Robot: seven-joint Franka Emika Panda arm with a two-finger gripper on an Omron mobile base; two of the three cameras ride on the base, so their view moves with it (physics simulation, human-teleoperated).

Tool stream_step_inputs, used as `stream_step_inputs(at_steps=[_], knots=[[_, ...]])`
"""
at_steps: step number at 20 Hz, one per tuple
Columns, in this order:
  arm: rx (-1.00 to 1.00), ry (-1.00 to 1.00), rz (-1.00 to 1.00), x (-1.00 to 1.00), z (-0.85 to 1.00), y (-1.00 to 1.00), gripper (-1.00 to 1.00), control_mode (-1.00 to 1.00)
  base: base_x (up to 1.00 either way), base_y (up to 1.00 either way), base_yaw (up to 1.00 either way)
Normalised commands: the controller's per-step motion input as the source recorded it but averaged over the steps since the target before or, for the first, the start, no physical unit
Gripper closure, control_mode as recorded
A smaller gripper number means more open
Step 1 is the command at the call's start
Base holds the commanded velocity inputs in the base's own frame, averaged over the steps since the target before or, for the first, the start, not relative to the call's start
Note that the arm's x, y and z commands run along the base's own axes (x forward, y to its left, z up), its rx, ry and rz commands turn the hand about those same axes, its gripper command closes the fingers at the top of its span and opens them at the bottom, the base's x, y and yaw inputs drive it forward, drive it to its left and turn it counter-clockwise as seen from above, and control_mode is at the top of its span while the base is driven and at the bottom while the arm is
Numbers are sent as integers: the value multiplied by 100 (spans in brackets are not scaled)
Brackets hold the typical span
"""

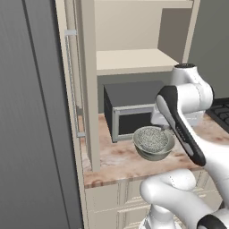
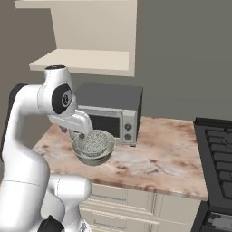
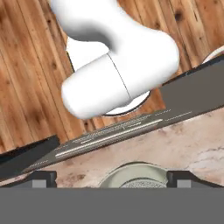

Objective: Open the cabinet and setup a tea strainer by placing it in the bowl upright.

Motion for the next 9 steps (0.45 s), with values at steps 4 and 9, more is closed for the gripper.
stream_step_inputs(at_steps=[4,9], knots=[[-9,-10,22,-59,67,27,-100,-100,0,0,0],[-7,-14,17,-38,59,1,-100,-100,0,0,0]])
